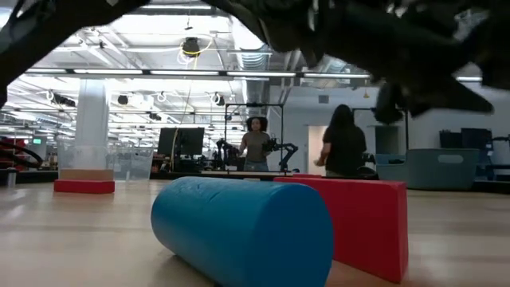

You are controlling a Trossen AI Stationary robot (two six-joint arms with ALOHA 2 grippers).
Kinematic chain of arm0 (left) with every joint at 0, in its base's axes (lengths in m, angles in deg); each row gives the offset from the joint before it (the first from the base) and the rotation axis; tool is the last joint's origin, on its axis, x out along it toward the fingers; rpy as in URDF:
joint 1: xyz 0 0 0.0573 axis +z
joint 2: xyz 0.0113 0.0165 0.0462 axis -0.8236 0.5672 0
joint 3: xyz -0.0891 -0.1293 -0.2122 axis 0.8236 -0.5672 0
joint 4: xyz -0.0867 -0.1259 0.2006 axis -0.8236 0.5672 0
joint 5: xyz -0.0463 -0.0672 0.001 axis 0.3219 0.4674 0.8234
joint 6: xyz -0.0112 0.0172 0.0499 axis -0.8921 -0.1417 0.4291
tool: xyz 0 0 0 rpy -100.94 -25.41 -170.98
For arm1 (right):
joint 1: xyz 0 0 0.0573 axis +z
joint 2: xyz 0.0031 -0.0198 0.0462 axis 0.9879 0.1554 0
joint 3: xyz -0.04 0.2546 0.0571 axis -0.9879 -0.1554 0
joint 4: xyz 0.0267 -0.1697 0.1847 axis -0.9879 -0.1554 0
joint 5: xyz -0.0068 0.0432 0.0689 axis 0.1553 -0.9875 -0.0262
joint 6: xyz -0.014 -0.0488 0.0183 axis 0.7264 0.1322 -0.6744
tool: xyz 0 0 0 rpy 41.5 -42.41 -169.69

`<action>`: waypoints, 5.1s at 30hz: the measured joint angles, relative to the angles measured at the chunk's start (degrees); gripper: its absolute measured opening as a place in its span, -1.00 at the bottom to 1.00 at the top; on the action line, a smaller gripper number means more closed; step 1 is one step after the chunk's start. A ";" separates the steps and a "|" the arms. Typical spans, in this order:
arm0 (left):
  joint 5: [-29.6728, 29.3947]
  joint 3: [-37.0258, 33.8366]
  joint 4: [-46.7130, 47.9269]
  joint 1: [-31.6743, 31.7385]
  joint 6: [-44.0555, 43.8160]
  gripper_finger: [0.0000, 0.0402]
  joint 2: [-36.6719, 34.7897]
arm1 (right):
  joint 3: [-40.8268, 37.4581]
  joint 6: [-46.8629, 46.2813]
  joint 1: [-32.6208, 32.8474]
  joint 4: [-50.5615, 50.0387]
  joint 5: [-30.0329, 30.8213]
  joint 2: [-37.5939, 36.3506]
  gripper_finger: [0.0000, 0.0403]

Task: Sort & place blocks by color
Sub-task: Put the top blue block into the yellow bin

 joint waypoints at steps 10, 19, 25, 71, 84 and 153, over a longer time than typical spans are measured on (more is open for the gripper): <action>3.33 5.44 0.78 -1.02 1.23 0.08 6.48 | 0.00 -2.21 -0.13 -0.03 0.13 0.09 0.21; 2.64 5.55 5.29 -2.19 2.10 0.53 7.49 | 0.02 -4.41 -0.13 -0.01 0.92 0.43 0.21; 2.61 5.40 2.34 -2.75 0.53 0.72 9.30 | 0.04 -6.80 -0.09 0.00 1.26 1.53 0.21; -2.29 5.69 -0.92 -3.18 6.44 0.08 13.47 | 0.04 -8.55 -0.52 1.60 -1.70 4.92 0.21; -0.23 5.40 0.52 -2.03 8.80 0.05 12.33 | 0.04 -7.30 -0.52 1.26 -1.62 4.90 0.21; 0.26 5.36 24.18 0.37 7.96 -0.39 -4.68 | 2.23 -10.11 -0.06 -0.31 0.88 2.09 0.21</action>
